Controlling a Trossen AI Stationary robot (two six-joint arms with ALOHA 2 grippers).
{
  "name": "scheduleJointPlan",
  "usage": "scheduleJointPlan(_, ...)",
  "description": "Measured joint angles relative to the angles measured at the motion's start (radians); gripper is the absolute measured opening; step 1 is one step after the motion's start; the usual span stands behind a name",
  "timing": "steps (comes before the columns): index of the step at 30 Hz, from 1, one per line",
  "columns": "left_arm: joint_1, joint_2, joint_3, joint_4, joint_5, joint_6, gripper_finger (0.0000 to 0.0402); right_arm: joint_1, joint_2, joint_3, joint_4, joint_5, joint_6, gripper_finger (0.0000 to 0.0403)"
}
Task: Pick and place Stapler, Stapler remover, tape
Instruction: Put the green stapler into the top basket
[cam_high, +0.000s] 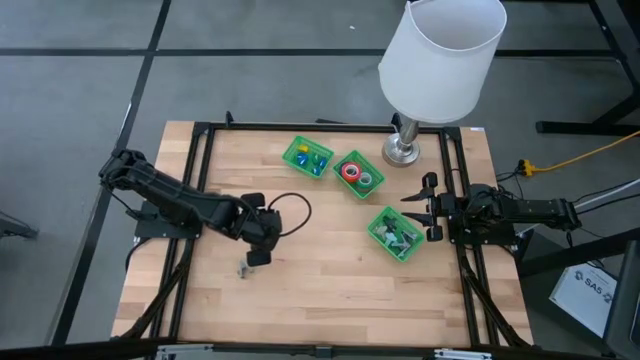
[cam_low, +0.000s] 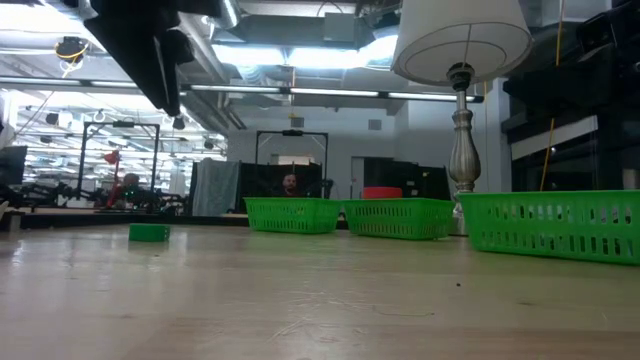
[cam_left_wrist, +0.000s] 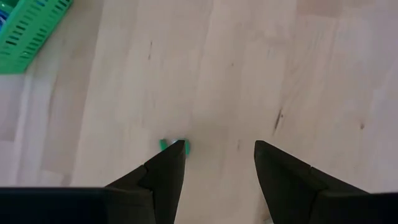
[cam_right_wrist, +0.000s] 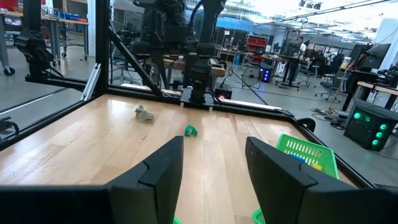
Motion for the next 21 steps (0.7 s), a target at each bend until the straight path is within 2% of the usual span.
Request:
scheduleJointPlan(7,0.014,0.0,0.0,-0.001,-0.001,0.089,0.0188,0.0,0.0,0.0,0.0,0.0,0.0,0.0179)
scheduleJointPlan(21,0.013,0.001,0.0,0.0,-0.014,0.169,0.0188,0.0,0.0,0.0,0.0,0.0,0.0,0.0179)
